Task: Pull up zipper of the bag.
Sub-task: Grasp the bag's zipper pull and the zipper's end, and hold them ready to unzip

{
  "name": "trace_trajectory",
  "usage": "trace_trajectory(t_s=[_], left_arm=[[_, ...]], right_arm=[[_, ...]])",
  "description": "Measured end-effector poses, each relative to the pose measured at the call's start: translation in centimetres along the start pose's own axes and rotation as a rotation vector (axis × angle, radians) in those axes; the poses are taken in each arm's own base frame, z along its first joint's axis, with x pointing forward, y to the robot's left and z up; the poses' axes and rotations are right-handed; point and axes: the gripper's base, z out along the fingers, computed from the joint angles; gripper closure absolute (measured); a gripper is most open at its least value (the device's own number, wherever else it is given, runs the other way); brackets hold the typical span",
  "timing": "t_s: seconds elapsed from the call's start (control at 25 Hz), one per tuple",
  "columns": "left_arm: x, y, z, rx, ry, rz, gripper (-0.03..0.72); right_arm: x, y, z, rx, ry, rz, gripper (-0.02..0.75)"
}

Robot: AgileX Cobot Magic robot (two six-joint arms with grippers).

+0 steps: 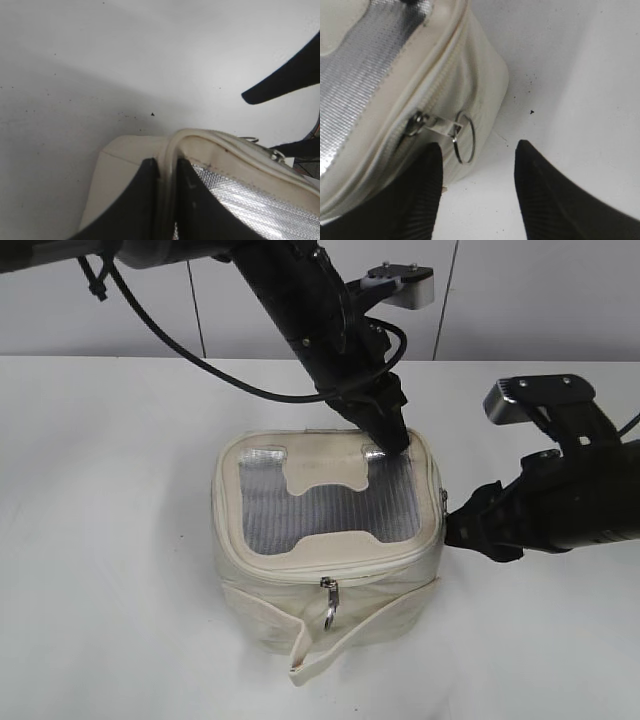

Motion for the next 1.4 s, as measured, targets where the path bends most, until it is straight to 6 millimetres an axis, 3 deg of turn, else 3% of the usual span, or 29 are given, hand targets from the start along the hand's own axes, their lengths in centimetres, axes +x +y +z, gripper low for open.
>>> trace_trajectory(t_s=[0.24, 0.28, 0.4, 0.52, 0.92, 1.4], left_arm=[[0.0, 0.0, 0.0, 0.001, 0.000, 0.000, 0.613], [0.0, 0.0, 0.0, 0.001, 0.000, 0.000, 0.613], [0.0, 0.0, 0.0, 0.001, 0.000, 0.000, 0.613], [0.0, 0.0, 0.0, -0.001, -0.001, 0.000, 0.613], [0.0, 0.0, -0.1, -0.002, 0.002, 0.002, 0.613], [0.0, 0.0, -0.1, -0.002, 0.000, 0.001, 0.613]], right_arm=[[-0.7, -0.3, 1.5, -0.001, 0.015, -0.024, 0.377], [-1.1, -0.3, 1.8, -0.002, 0.011, -0.031, 0.416], [-1.9, -0.2, 2.6, -0.020, 0.022, -0.038, 0.649], [-2.2, -0.1, 2.7, -0.033, 0.024, -0.039, 0.733], [-2.3, 1.3, -1.3, -0.096, 0.075, -0.025, 0.733], [-1.0, 1.6, -3.1, -0.099, 0.216, -0.032, 0.733]])
